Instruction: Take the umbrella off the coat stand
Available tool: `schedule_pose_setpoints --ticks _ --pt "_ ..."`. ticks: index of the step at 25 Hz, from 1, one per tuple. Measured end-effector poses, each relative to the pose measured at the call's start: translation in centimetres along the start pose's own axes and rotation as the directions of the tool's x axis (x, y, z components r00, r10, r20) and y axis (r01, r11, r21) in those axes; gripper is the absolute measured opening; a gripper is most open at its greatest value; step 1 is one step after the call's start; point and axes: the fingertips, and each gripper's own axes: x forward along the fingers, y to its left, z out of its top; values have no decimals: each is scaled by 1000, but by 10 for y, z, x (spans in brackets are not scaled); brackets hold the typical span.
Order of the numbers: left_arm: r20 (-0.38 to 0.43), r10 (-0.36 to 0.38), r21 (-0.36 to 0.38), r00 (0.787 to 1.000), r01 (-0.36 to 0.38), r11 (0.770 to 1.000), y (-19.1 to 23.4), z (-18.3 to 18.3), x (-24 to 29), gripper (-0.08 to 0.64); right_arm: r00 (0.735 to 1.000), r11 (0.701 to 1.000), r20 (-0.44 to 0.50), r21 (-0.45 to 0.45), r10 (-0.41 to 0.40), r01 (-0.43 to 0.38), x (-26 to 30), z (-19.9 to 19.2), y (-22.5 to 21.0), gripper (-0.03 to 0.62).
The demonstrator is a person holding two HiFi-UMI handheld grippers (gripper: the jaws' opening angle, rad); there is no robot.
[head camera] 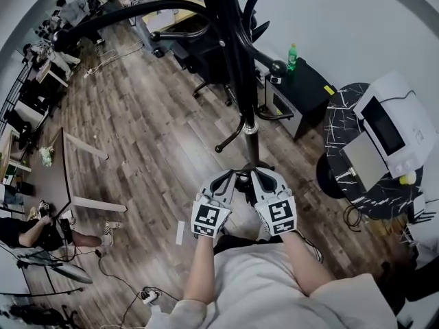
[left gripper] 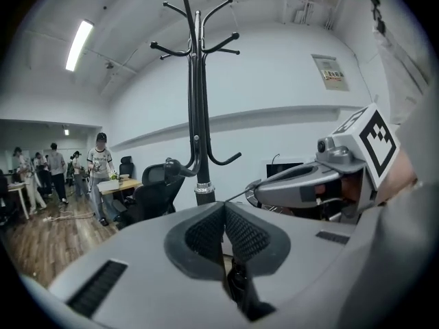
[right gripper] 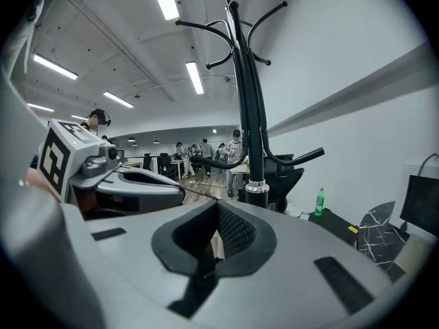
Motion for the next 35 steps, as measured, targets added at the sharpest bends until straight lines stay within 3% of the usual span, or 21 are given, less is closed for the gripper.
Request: schedule_pose_setpoints --ticks 6,11,17,35 --pt "-29 47 -85 998 -50 995 -8 -3 11 21 1000 1000 10 -8 -16 16 0 1 -9 8" --pt "-43 59 -114 997 -64 991 -7 -7 12 23 1000 1000 -3 -7 -19 19 1 1 -12 8" --pt "-52 77 -69 996 -80 994 -3 -5 16 23 1000 997 -13 -78 -16 15 4 4 -15 8" --pt "-49 82 -60 995 -85 995 -1 2 9 23 1000 995 -6 -94 19 -19 4 5 -9 9"
